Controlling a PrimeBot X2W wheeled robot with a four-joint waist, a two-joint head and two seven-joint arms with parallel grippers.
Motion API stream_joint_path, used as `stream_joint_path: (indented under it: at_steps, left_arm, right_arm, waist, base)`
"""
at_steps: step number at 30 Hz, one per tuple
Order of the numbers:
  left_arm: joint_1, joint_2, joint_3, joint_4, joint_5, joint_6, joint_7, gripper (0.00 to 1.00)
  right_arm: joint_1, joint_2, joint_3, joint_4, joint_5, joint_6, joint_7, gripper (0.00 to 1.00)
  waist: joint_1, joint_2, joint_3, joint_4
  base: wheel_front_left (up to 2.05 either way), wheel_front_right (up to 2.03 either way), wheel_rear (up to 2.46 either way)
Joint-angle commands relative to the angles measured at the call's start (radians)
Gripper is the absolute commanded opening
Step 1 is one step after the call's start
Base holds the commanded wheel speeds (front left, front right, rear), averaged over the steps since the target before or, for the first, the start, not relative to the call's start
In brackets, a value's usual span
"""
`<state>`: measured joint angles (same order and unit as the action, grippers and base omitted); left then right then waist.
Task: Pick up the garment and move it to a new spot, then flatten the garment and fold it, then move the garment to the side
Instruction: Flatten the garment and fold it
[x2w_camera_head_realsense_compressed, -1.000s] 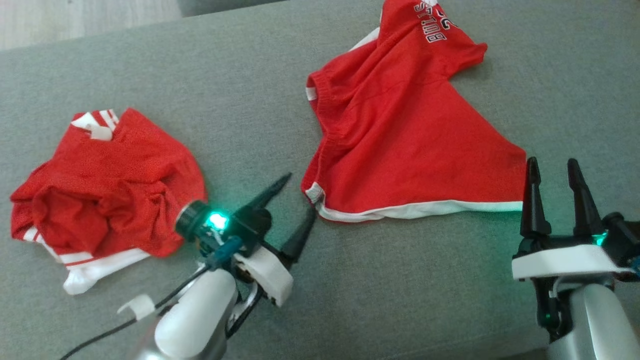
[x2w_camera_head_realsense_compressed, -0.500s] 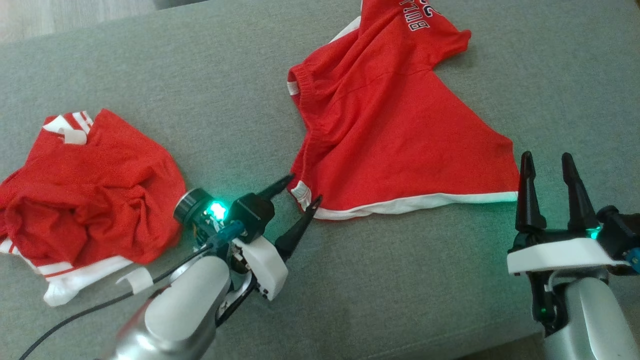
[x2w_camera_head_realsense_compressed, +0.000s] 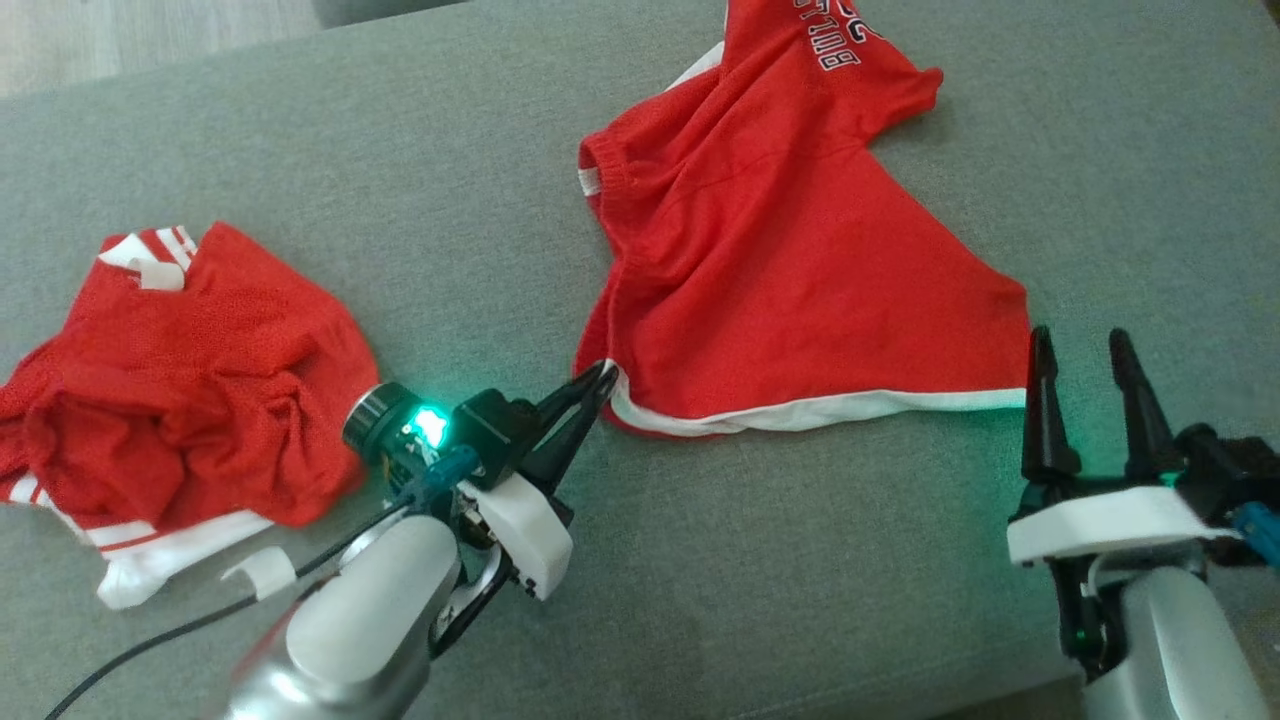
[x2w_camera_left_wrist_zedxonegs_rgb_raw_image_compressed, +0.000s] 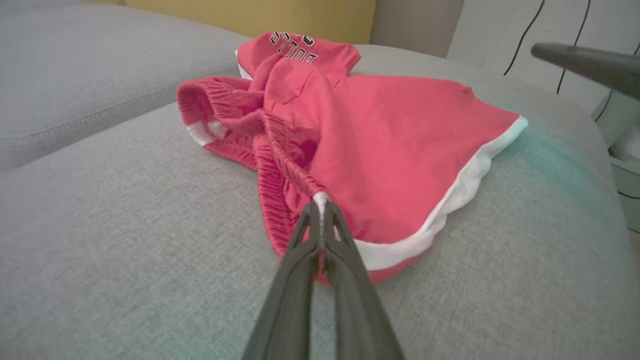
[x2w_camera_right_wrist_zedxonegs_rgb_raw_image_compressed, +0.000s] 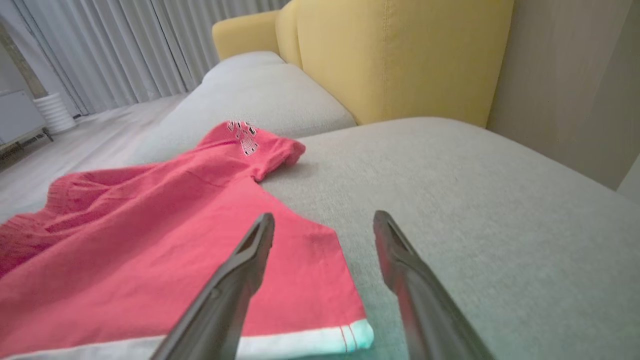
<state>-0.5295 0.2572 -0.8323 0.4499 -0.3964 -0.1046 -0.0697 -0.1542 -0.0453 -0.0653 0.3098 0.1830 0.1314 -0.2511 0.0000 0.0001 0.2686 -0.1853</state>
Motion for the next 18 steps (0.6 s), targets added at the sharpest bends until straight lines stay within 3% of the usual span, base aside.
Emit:
stream_joint_path:
  at_steps: [1,18]
  left_arm:
    - [-0.045,0.018,0.046,-0.034,-0.004,0.011,-0.016,0.00]
    - [-0.042,0.015,0.050,-0.091,-0.012,0.046,-0.053,0.00]
  right_arm:
    - [-0.026,-0.005,0.015,0.001,-0.012,-0.001,-0.007,1.00]
    - [-0.137,-0.005,-0.036,0.313,-0.051,-0.001,0.095,1.00]
  waist:
    - [0.0000,-0.0001,-0.003,0.004]
    - [0.0000,-0.0001,0.004,0.041]
  base:
    - [0.00,0.00,0.00]
    - [0.00,0.00,0.00]
